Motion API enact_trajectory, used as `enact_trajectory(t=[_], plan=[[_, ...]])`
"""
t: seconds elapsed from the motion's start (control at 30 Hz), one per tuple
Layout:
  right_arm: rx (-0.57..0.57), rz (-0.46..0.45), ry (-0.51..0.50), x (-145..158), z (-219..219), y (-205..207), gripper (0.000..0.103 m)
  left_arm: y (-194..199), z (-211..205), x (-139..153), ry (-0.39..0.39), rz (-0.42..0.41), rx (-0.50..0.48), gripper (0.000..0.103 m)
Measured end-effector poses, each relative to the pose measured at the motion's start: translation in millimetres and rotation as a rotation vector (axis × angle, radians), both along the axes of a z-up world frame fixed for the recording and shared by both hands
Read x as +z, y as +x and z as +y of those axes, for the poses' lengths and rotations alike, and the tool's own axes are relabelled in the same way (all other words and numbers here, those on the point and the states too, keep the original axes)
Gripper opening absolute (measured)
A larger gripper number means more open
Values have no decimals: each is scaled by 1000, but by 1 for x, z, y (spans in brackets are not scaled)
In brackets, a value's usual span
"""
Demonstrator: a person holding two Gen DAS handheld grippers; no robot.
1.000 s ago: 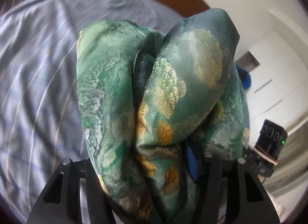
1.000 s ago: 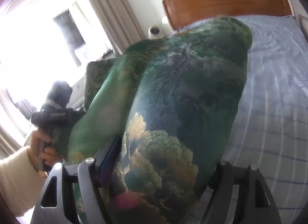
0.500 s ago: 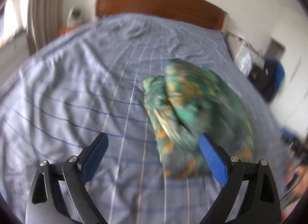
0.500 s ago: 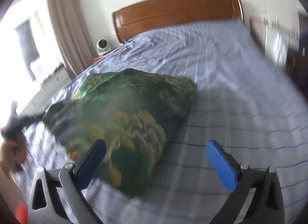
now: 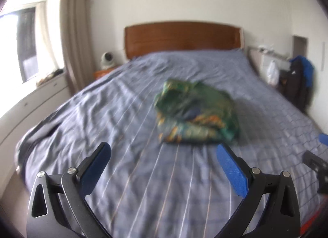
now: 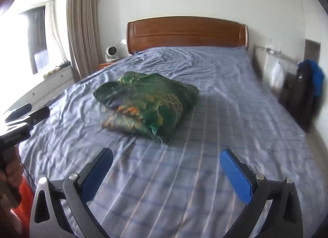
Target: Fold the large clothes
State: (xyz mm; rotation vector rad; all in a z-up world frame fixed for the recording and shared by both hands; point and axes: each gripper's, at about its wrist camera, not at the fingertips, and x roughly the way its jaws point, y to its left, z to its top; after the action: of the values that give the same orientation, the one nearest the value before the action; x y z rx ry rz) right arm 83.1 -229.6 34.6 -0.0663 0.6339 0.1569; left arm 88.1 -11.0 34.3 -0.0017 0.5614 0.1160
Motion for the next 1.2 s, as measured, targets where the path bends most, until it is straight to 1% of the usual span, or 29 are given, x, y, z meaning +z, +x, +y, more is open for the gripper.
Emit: enact_trajectory(t=[0.03,0.1,0.13,0.23,0.33,0.43,0.6,0.67,0.77,0.9,1.1,1.2], plan=[[-12,-3,-20,0,4,-6,103,-4,-1,-3,-17,28,1,103],[-24,-10,-59,0,9,-29,103,-10,-2,-10,-61,92,-30,103],[-12,-8,-74,-3,11,-35,103,-13,-4,-12,-64,113,-42,103],[41,24,-79,-5,20,-49,103,-24,-12,-20,-37,166,-70,103],[24,53,-25,-12,19,-57,103,-35,-16,-22,-17,204,-76,103],[1,93,4,-15,19,-60,103,-46,-19,-19,-13,209,-72,103],[-25,107,16,-9,21,-62,103,-54,-20,-13,24,208,-52,103],[-22,109,24,-6,23,-64,103,-56,-19,-11,24,202,-51,103],[-18,117,13,-6,27,-66,103,-56,-18,-10,25,205,-54,103],[-9,119,5,-6,31,-68,103,-59,-21,-9,55,200,-56,103],[-10,128,-9,-10,31,-68,103,-63,-23,-7,75,193,-64,103],[-21,125,-28,-12,31,-68,103,-63,-23,-6,64,196,-68,103]])
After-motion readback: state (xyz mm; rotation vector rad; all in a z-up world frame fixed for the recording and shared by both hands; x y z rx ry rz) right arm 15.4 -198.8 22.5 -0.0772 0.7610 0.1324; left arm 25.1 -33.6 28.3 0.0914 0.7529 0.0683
